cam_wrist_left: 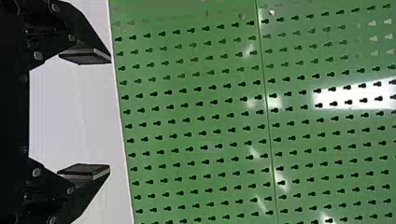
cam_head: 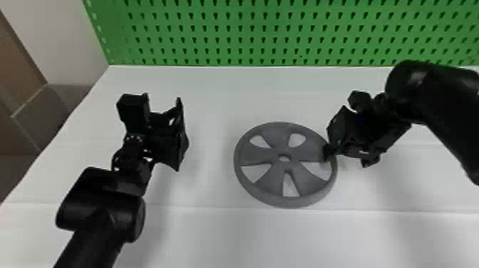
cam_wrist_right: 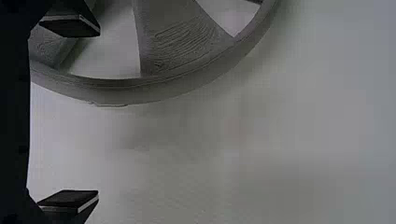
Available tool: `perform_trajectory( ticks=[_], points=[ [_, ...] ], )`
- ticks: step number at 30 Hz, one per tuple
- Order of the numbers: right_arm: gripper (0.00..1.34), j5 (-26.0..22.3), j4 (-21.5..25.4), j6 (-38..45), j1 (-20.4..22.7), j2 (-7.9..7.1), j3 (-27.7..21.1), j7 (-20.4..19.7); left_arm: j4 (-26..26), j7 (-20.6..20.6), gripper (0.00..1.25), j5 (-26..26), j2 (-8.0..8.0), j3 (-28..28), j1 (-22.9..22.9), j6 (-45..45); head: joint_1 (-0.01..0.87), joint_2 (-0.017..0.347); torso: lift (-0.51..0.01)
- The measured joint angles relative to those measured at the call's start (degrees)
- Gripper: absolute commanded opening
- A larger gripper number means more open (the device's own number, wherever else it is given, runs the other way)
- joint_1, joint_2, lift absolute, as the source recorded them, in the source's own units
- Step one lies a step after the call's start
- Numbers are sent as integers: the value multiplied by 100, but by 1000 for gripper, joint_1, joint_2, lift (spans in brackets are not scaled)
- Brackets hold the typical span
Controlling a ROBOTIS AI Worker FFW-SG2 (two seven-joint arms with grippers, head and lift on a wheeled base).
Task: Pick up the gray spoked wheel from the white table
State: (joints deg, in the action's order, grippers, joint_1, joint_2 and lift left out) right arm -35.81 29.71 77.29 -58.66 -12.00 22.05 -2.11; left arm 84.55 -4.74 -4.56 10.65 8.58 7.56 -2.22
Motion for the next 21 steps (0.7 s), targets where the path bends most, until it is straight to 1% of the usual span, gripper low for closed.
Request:
perform_trajectory(
  ticks=[3, 8, 10, 15, 21],
  points=[
    [1253, 45, -290, -112, -53, 45, -126, 0, 0, -35, 825, -4, 48, 82, 40, 39, 779, 75, -95],
    [1252, 329, -662, -289, -167, 155, -401, -7, 0, -94, 825, -34, 130, 206, 93, 89, 779, 75, -95],
    [1252, 383, -779, -344, -221, 190, -410, -9, 0, -129, 825, -49, 159, 257, 113, 107, 779, 75, -95],
    [1252, 363, -951, -397, -342, 252, -187, -9, 0, -188, 825, -78, 214, 344, 137, 140, 779, 75, -95],
    [1249, 88, -1116, -473, -464, 319, 273, -22, 0, -215, 827, -96, 247, 393, 146, 176, 779, 75, -95]
  ],
)
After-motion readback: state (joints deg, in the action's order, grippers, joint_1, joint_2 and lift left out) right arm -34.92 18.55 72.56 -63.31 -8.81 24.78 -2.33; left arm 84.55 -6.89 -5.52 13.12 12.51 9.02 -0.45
